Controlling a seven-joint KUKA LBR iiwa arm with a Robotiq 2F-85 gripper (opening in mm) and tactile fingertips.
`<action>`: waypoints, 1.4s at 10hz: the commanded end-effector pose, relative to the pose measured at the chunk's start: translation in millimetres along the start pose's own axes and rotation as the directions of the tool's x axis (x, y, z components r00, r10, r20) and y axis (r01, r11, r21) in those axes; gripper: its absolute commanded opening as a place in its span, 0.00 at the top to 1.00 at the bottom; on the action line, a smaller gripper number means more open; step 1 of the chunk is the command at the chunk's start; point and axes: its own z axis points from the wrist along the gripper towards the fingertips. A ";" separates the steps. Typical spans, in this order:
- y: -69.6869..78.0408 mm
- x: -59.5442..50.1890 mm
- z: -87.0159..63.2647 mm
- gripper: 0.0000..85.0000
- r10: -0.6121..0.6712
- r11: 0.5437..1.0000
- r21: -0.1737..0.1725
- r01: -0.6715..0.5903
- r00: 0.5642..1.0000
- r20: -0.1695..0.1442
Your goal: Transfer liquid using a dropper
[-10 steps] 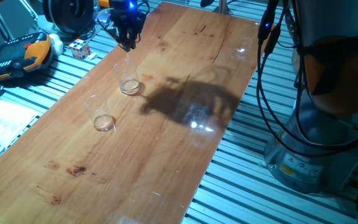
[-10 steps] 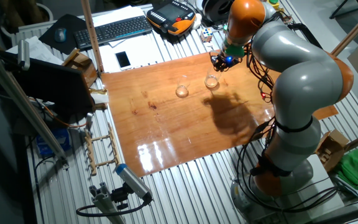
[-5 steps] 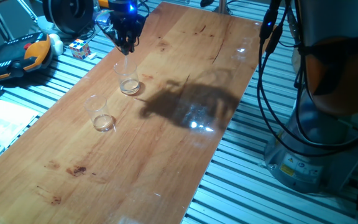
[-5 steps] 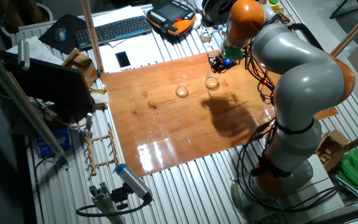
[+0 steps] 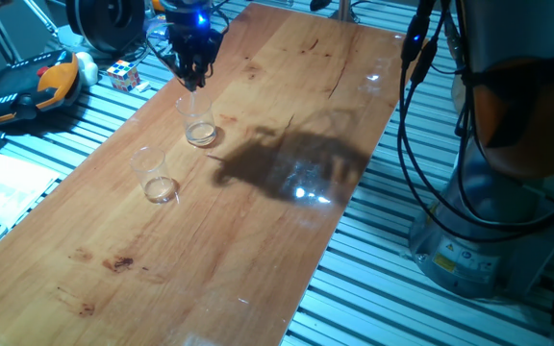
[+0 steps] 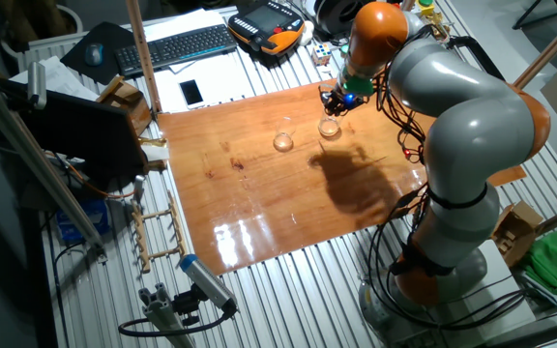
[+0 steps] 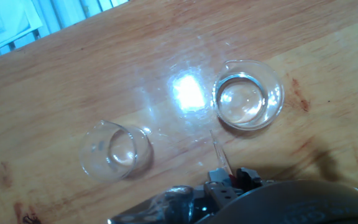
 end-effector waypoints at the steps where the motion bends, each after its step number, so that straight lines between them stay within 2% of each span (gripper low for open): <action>1: 1.7 0.8 1.1 0.79 0.000 1.000 -0.001 0.000 1.000 0.003; 4: 6.9 3.7 5.9 0.79 0.004 1.000 -0.001 -0.004 1.000 0.007; 7: 5.0 2.3 6.2 0.79 0.001 1.000 0.005 -0.001 1.000 0.005; 11: 5.0 2.3 6.2 0.79 -0.029 0.999 0.044 0.029 0.999 0.013; 14: 5.0 2.3 6.2 0.79 -0.041 0.999 0.026 0.041 0.999 0.009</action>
